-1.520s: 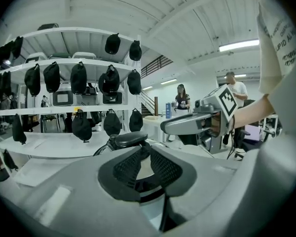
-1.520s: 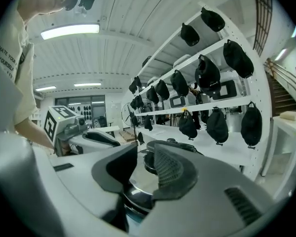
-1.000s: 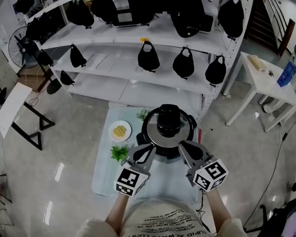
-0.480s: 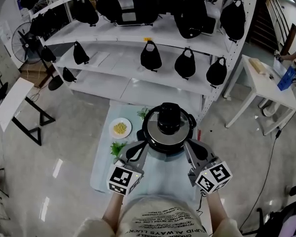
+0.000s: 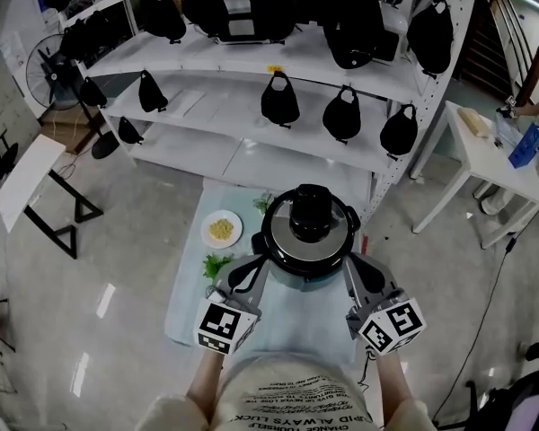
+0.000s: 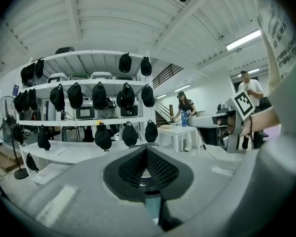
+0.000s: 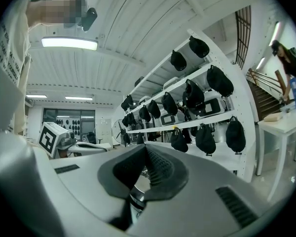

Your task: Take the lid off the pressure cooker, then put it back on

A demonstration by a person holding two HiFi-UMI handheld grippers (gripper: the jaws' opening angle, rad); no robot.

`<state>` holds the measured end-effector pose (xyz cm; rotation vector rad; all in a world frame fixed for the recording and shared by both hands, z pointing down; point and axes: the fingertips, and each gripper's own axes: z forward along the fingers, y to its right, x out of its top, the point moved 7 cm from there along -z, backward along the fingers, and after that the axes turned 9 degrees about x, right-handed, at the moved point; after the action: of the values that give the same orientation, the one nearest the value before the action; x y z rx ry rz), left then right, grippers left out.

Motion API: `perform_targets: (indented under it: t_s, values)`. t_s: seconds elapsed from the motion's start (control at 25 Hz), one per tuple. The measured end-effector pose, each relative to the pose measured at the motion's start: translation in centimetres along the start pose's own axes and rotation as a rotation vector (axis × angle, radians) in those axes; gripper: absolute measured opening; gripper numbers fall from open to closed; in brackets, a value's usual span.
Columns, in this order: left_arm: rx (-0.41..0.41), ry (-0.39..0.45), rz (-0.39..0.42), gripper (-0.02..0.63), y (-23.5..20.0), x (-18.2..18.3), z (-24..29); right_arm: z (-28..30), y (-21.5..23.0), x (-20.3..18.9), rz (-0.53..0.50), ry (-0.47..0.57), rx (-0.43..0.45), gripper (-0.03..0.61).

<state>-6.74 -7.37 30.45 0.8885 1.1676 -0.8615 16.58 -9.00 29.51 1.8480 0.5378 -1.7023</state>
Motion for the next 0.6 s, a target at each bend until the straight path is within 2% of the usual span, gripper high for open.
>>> perform_targets:
  t_s: [0.6]
  values:
    - [0.017, -0.033, 0.007, 0.026, -0.23, -1.09, -0.17, -0.71, 0.47, -1.03, 0.019, -0.015, -0.038, 0.005]
